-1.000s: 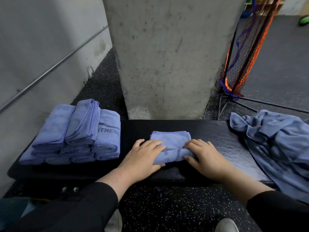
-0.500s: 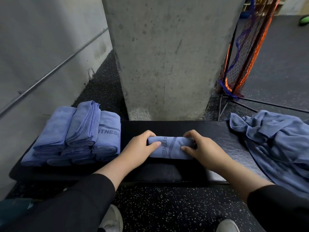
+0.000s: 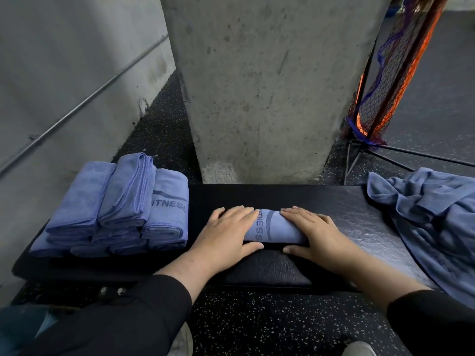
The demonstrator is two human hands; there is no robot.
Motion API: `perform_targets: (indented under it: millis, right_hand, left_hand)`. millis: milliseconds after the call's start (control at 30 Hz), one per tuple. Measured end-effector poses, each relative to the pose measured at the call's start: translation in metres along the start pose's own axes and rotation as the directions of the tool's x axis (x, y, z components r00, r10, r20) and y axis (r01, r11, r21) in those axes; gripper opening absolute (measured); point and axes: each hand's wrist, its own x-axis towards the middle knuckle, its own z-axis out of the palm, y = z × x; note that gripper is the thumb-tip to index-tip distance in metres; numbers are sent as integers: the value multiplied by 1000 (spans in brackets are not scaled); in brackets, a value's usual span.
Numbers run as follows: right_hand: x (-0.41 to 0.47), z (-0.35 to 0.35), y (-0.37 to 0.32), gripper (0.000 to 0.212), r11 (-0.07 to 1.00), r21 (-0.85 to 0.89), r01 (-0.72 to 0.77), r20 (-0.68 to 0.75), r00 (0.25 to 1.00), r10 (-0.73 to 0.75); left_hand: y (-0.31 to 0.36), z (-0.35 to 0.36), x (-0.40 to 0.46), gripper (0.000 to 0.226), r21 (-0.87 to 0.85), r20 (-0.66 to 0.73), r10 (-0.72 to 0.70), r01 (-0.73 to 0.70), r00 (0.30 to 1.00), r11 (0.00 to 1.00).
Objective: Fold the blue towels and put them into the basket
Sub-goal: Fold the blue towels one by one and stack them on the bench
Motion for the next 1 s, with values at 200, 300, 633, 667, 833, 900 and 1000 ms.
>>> perform_targets:
  millis: [200,300,633,667,833,900,1000]
  right_hand:
    - [13,-22,-9,37,903,411,-122,-91,981,174]
    - [20,-40,-20,21,770,622,-143,-139,948,288]
    - [14,-70,-60,42,219,948,-231,172,951,256]
    - [13,-72,-65,42,195,952,-238,191,954,232]
    - [17,-84,-92,36,134,979,-156,115,956,271]
    - [24,-86,-103,39,70,992,-103,73,938,339]
    - [33,-87,-122,46,-85,996,-28,62,902,427]
  left_hand:
    - [2,-20,13,45,-265,-43,-129,113,991,958]
    - [3,-34,15,34,-724,-3,-280,191,960,663]
    - [13,-67,-4,34,-965,171,-379,233,910,124]
    - [13,-71,-7,32,-966,164,-396,229,904,122]
    - [10,-98,-33,24,-977,134,-429,192,893,96]
    - [9,-104,-43,30,-979,144,-411,190,900,73]
    - [8,-106,-56,37,-981,140,-402,182,905,69]
